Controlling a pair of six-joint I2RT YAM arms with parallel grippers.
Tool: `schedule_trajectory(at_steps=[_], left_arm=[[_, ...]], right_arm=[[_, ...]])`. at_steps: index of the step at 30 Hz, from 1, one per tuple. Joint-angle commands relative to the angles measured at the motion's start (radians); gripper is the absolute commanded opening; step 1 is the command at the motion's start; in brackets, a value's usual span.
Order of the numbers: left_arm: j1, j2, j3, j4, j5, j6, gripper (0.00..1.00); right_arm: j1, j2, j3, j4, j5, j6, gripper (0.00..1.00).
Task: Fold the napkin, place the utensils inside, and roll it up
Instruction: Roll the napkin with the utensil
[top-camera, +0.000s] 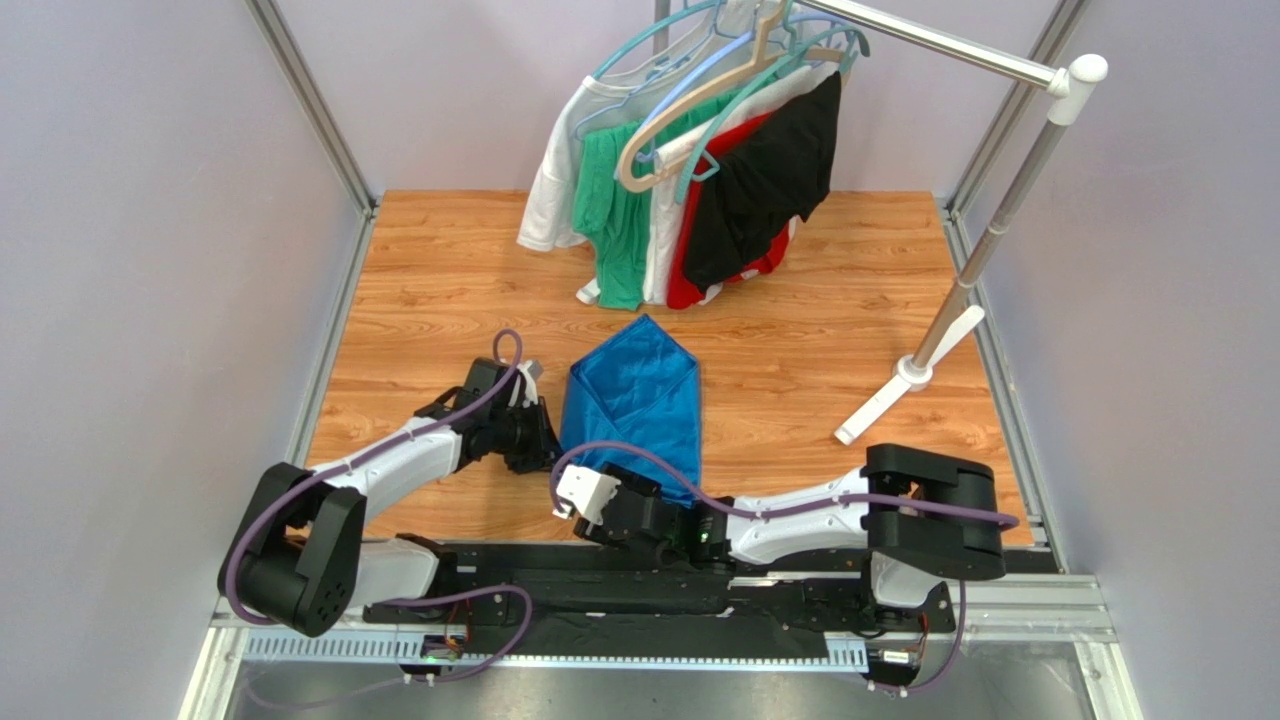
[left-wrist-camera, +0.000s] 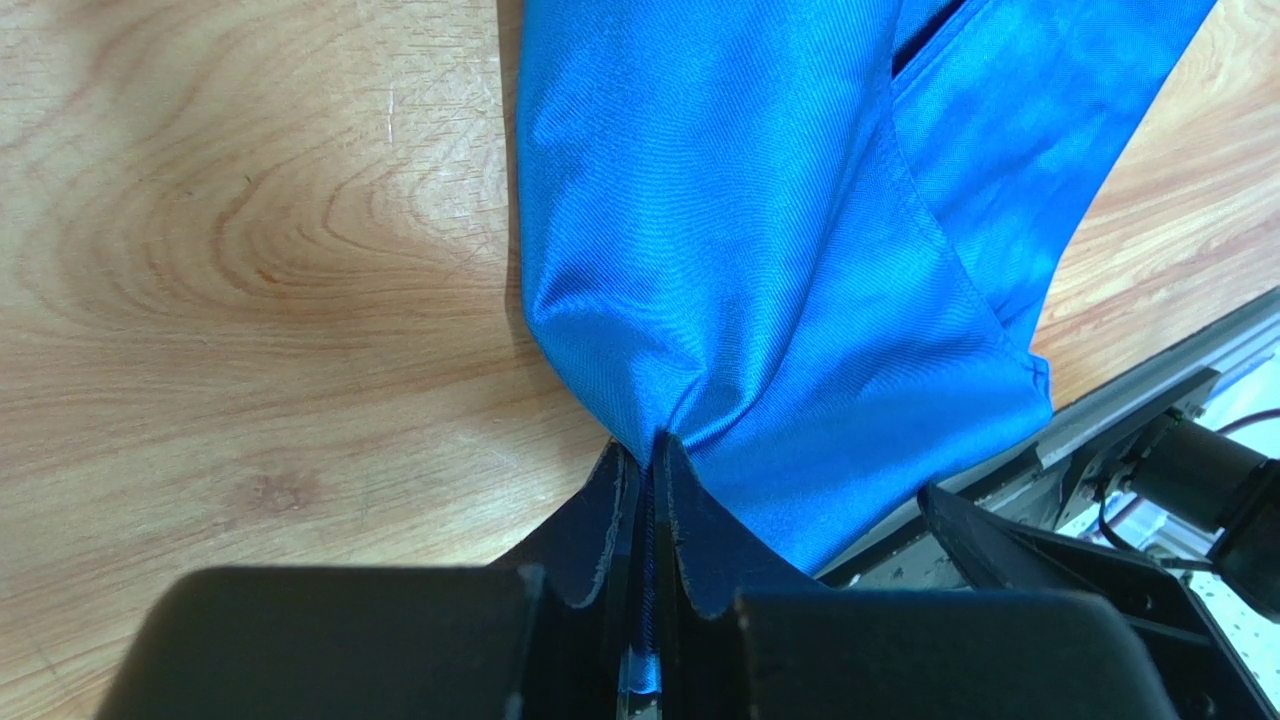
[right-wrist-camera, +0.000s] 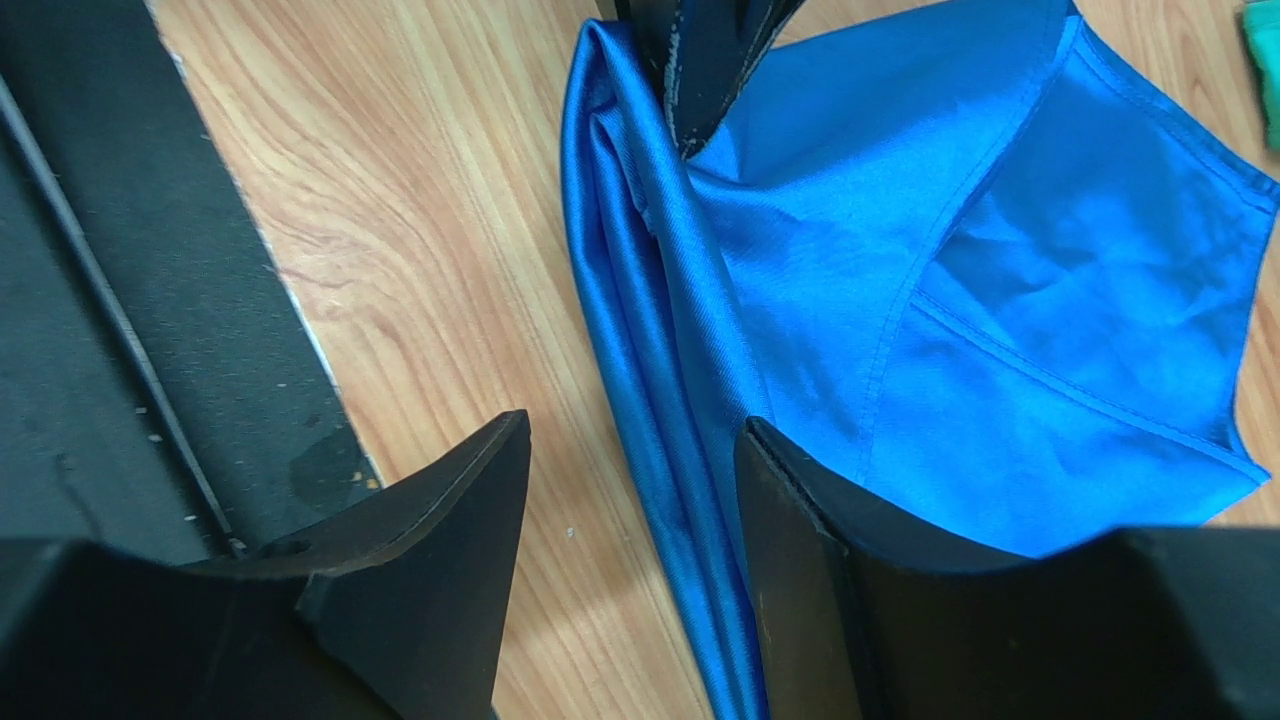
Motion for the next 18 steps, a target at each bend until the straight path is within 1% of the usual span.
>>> schedule_trajectory(at_steps=[1, 4, 9, 14, 18], left_arm=[[0.005, 0.001, 0.024, -0.028, 0.01, 0.03, 0.0], [0.005, -0.002, 0.029, -0.031, 0.009, 0.03, 0.0], [0.007, -0.001, 0.029, -0.032, 0.01, 0.032, 0.0], [0.007, 0.002, 0.029, -0.032, 0.015, 0.032, 0.0], [0.008, 0.004, 0.032, -0.034, 0.015, 0.033, 0.0]], right_arm=[[0.013, 0.029, 0.039, 0.107, 0.077, -0.064, 0.57], [0.025, 0.052, 0.038, 0.128, 0.103, -0.106, 0.57], [0.028, 0.096, 0.058, 0.124, 0.097, -0.125, 0.56], [0.074, 0.095, 0.038, 0.196, 0.22, -0.215, 0.56], [0.089, 0.075, 0.049, 0.156, 0.203, -0.237, 0.56]])
